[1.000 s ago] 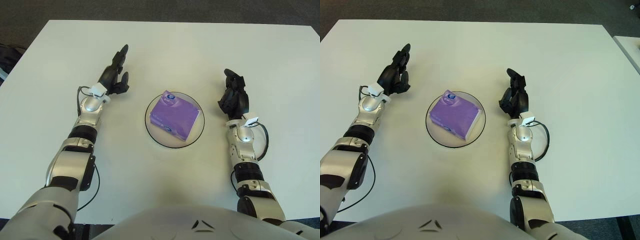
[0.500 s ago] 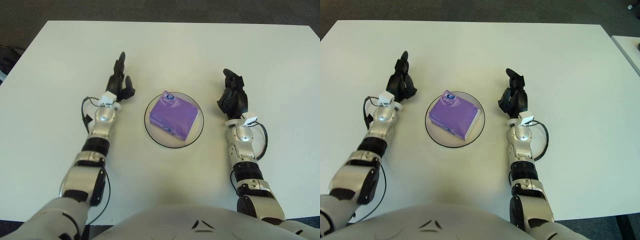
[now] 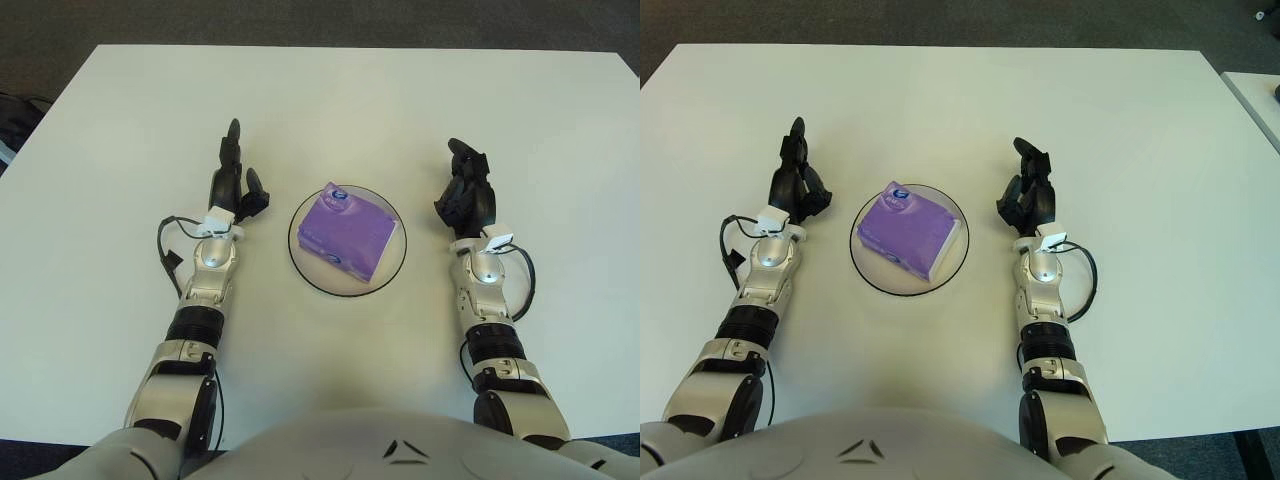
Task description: Put the tissue paper into the plate.
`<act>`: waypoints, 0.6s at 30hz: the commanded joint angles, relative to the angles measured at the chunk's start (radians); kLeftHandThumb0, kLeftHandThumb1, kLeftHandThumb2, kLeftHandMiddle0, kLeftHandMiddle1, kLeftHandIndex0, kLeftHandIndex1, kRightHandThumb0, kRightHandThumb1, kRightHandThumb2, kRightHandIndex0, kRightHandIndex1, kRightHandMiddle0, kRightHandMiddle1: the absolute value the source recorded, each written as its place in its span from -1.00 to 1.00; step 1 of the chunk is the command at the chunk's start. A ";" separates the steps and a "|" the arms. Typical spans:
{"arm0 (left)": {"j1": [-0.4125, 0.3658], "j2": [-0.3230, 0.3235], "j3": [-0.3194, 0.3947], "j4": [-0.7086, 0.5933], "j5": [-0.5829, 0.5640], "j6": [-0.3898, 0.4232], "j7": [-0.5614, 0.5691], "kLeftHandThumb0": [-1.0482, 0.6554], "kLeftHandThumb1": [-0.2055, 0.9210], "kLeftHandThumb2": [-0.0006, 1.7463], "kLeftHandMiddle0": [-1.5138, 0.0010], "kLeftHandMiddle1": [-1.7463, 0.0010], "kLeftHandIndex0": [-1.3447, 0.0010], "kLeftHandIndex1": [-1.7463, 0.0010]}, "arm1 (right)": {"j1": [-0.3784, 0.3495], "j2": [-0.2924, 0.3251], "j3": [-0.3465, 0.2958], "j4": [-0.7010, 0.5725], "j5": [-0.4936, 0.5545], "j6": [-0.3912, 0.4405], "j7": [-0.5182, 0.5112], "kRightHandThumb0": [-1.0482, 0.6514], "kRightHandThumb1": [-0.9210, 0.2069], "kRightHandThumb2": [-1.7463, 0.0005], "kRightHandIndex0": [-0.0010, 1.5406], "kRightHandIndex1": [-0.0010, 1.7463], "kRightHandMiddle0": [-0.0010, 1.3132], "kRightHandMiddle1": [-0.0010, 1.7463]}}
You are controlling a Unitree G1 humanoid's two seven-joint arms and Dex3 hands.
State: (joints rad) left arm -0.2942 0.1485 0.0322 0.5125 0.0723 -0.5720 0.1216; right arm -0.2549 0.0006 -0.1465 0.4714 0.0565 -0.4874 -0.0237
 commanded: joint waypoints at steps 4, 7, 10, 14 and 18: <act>0.187 -0.058 -0.029 0.045 0.061 -0.012 0.054 -0.81 1.00 0.27 0.93 0.99 1.00 0.71 | 0.145 0.032 0.008 0.118 -0.003 0.033 -0.007 -0.34 -1.00 -0.12 -0.55 -0.96 -1.00 -0.16; 0.213 -0.071 -0.037 0.037 0.064 -0.009 0.056 -0.80 1.00 0.26 0.93 0.98 1.00 0.70 | 0.145 0.032 0.009 0.114 -0.003 0.030 -0.008 -0.34 -1.00 -0.12 -0.54 -0.96 -1.00 -0.16; 0.231 -0.074 -0.041 0.032 0.064 -0.004 0.051 -0.79 1.00 0.24 0.93 0.98 1.00 0.70 | 0.147 0.031 0.010 0.109 -0.002 0.027 -0.007 -0.33 -1.00 -0.12 -0.54 -0.96 -1.00 -0.16; 0.250 -0.074 -0.045 0.027 0.063 0.000 0.047 -0.78 1.00 0.22 0.93 0.99 1.00 0.69 | 0.152 0.029 0.012 0.098 -0.003 0.022 -0.007 -0.32 -1.00 -0.12 -0.54 -0.96 -1.00 -0.16; 0.256 -0.070 -0.044 0.030 0.063 0.004 0.045 -0.77 1.00 0.20 0.92 0.98 1.00 0.70 | 0.155 0.027 0.014 0.090 -0.002 0.020 -0.006 -0.31 -1.00 -0.13 -0.54 -0.96 -1.00 -0.17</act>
State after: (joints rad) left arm -0.2326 0.1308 0.0229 0.4305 0.1066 -0.5770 0.1592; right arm -0.2539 -0.0004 -0.1325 0.4634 0.0549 -0.4953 -0.0238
